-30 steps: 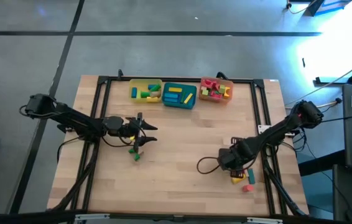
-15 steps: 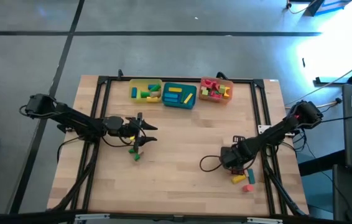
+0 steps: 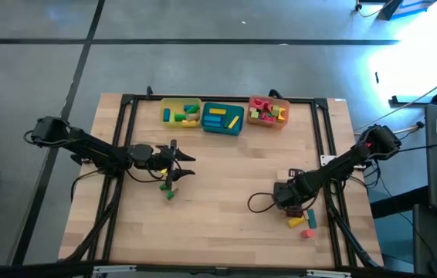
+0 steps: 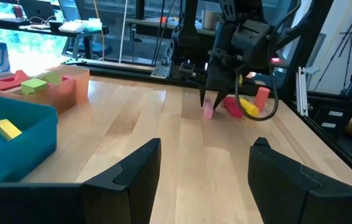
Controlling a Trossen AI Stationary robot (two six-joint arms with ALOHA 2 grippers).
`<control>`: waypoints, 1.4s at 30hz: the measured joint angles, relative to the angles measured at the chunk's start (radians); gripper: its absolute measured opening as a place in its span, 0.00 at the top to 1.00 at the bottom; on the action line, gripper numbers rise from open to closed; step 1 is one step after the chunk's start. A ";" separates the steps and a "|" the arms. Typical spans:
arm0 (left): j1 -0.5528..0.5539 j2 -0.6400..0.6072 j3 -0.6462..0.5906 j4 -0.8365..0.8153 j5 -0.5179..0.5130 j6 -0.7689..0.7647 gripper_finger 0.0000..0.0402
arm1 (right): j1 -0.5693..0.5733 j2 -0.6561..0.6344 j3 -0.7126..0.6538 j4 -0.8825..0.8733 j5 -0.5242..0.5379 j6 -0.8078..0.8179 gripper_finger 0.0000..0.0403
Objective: Sort blocks by size
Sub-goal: Put the pink rectangle block into the blue bin
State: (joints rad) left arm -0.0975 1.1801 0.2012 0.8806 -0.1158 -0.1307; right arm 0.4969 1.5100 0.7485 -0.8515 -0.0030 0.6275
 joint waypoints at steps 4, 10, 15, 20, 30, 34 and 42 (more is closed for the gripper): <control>0.000 0.000 0.000 0.000 0.000 0.000 0.49 | 0.000 0.000 -0.021 0.043 -0.018 0.000 0.79; 0.000 0.000 0.000 0.001 0.000 0.000 0.49 | -0.020 -0.002 -0.020 0.183 0.074 -0.028 0.85; 0.000 0.000 0.000 0.002 0.000 0.000 0.49 | -0.120 0.002 -0.023 0.392 0.184 -0.115 0.85; 0.000 0.000 0.000 0.003 0.000 0.000 0.49 | -0.290 0.002 -0.024 0.696 0.293 -0.332 0.85; 0.000 0.000 0.001 0.003 0.000 0.000 0.49 | -0.745 0.050 -0.022 1.214 0.189 -0.659 0.85; 0.000 0.000 0.001 0.002 0.000 0.000 0.49 | -0.874 0.138 -0.022 1.362 0.050 -0.659 0.85; 0.000 0.000 0.001 -0.002 0.000 0.000 0.49 | -0.959 0.264 0.035 1.430 0.001 -0.659 0.77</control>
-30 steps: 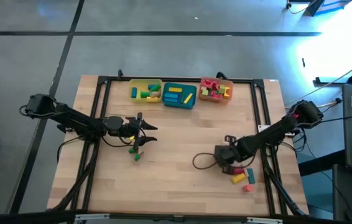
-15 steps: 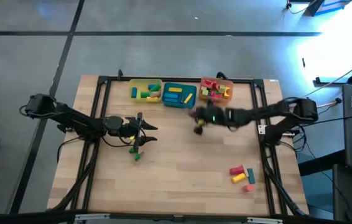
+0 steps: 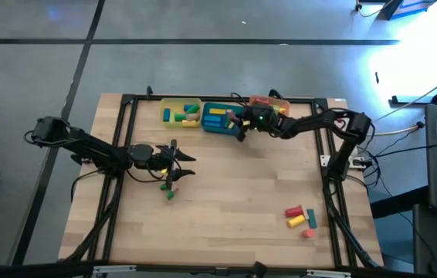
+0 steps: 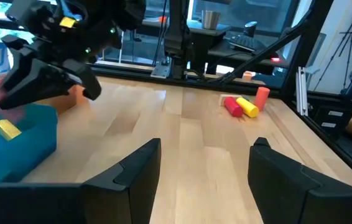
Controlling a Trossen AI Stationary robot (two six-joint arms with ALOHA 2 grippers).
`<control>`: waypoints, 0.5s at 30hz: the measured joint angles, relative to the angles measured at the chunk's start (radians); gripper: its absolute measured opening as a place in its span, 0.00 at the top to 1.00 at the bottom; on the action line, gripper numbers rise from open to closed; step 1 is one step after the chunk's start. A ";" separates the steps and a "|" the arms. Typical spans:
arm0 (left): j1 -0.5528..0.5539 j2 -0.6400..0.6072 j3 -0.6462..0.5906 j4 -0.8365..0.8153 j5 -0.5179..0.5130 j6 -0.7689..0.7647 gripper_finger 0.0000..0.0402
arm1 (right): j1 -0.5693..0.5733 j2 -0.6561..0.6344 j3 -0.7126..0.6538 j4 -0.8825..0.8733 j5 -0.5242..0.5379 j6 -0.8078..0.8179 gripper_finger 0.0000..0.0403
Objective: Sort blocks by size
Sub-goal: Put the pink rectangle block into the blue bin, then put the green arch block into the orange bin
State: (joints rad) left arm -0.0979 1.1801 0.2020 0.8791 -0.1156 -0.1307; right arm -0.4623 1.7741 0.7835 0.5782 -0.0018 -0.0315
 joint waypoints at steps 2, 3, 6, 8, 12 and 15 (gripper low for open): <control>-0.001 0.000 0.000 -0.002 0.000 0.000 0.49 | 0.001 0.006 0.020 -0.004 -0.001 0.000 0.74; -0.001 0.000 0.000 -0.004 0.000 0.000 0.49 | 0.003 0.006 0.030 -0.004 -0.002 0.000 0.72; -0.001 0.000 0.000 -0.007 0.000 -0.003 0.49 | 0.005 0.006 0.062 -0.002 -0.003 0.000 0.69; -0.001 0.000 0.000 -0.009 0.000 -0.004 0.49 | 0.004 0.006 0.081 -0.004 -0.018 0.013 0.68; -0.001 0.000 0.000 -0.010 0.000 -0.001 0.49 | 0.010 0.003 0.125 -0.002 -0.165 0.163 0.67; -0.001 0.000 0.000 -0.009 0.000 0.000 0.49 | 0.053 0.003 0.147 0.011 -0.327 0.181 0.66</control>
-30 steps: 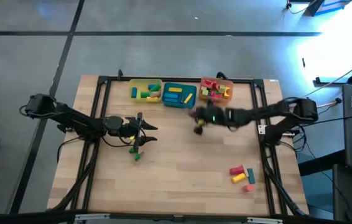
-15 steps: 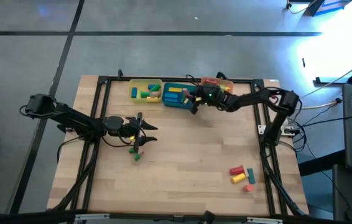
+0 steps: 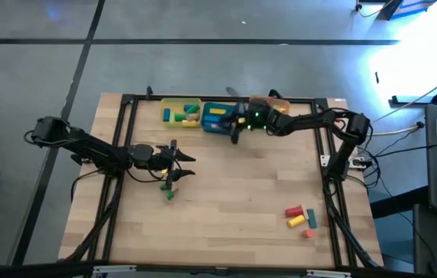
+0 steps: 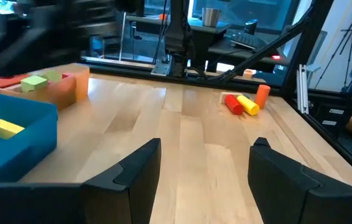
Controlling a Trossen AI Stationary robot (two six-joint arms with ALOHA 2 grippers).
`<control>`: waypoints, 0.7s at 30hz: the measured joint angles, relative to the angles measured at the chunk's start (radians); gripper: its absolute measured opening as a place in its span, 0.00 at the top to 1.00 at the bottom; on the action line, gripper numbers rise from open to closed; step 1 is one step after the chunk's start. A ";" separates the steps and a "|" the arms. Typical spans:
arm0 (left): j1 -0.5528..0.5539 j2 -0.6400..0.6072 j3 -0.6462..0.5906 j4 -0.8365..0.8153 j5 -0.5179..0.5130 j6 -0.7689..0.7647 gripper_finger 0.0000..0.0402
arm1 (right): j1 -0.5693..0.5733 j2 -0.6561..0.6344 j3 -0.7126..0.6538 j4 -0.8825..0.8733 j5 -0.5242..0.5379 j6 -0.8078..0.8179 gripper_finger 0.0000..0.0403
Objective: Sort blocks by size
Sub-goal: Put the green arch block into the orange bin
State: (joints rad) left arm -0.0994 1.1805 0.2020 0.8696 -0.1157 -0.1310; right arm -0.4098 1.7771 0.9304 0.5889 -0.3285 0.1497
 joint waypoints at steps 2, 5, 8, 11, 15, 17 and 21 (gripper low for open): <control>0.000 0.000 0.000 0.000 0.000 0.000 0.49 | 0.048 0.000 0.012 0.025 -0.079 -0.001 0.66; 0.000 0.000 0.000 0.000 0.000 0.000 0.49 | 0.133 -0.002 0.027 0.049 -0.101 -0.043 0.66; 0.000 0.000 0.000 0.000 0.000 0.000 0.49 | 0.231 -0.002 0.037 0.044 -0.045 -0.128 0.66; 0.000 0.000 0.000 0.000 0.000 0.000 0.49 | 0.326 -0.002 0.039 0.046 0.063 -0.220 0.66; 0.000 0.000 0.000 0.001 0.000 0.000 0.49 | 0.424 -0.001 0.039 0.046 0.152 -0.310 0.66; 0.000 0.000 0.000 0.002 0.000 0.000 0.49 | 0.458 0.006 0.039 0.052 0.165 -0.338 0.66; 0.000 0.000 0.000 0.022 -0.001 -0.013 0.49 | 0.495 0.035 0.038 0.085 0.204 -0.346 0.66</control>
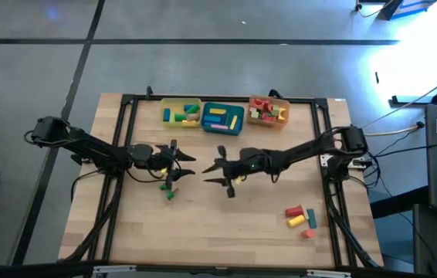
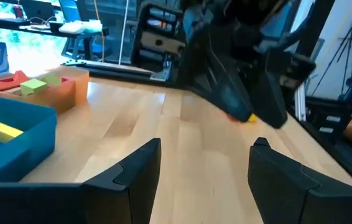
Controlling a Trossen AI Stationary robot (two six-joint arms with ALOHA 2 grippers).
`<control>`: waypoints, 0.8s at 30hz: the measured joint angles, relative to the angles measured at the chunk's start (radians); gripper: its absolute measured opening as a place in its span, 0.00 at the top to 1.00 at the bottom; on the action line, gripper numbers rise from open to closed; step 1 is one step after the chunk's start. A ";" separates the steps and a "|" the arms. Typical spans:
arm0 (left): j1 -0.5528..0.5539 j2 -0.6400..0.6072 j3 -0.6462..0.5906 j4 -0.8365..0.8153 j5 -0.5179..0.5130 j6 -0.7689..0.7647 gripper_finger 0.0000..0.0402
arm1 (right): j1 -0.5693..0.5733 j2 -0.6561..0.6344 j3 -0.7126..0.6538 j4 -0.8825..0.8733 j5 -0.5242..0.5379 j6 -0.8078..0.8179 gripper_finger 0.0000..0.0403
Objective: Sort blocks by size
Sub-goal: Put the green arch block into the orange bin
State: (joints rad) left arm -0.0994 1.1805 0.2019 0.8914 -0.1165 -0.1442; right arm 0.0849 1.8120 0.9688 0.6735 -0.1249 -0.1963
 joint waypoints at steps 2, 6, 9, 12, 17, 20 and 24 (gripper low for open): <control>0.000 0.000 0.000 0.016 0.000 -0.009 0.49 | 0.003 0.017 0.000 0.038 0.022 0.000 0.66; 0.000 0.000 0.000 0.037 0.000 -0.011 0.49 | 0.000 0.040 0.000 0.109 0.051 0.000 0.66; 0.000 0.000 0.000 0.037 0.000 -0.012 0.49 | -0.001 0.040 0.001 0.144 0.070 0.000 0.66; 0.000 0.000 0.000 0.044 -0.007 -0.010 0.49 | 0.000 0.040 0.004 0.143 0.063 0.000 0.66; 0.002 0.000 0.000 0.039 -0.044 -0.021 0.49 | 0.000 0.040 0.026 0.079 0.045 0.000 0.66; -0.006 0.000 0.000 0.020 -0.044 -0.072 0.49 | 0.005 0.034 0.029 0.074 -0.003 0.017 0.66; -0.006 0.000 0.000 -0.042 0.011 -0.126 0.49 | 0.027 0.031 0.031 0.072 -0.024 0.031 0.66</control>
State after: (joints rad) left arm -0.1051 1.1803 0.2016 0.8489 -0.1059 -0.2702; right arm 0.1114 1.8427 1.0000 0.7459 -0.1490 -0.1658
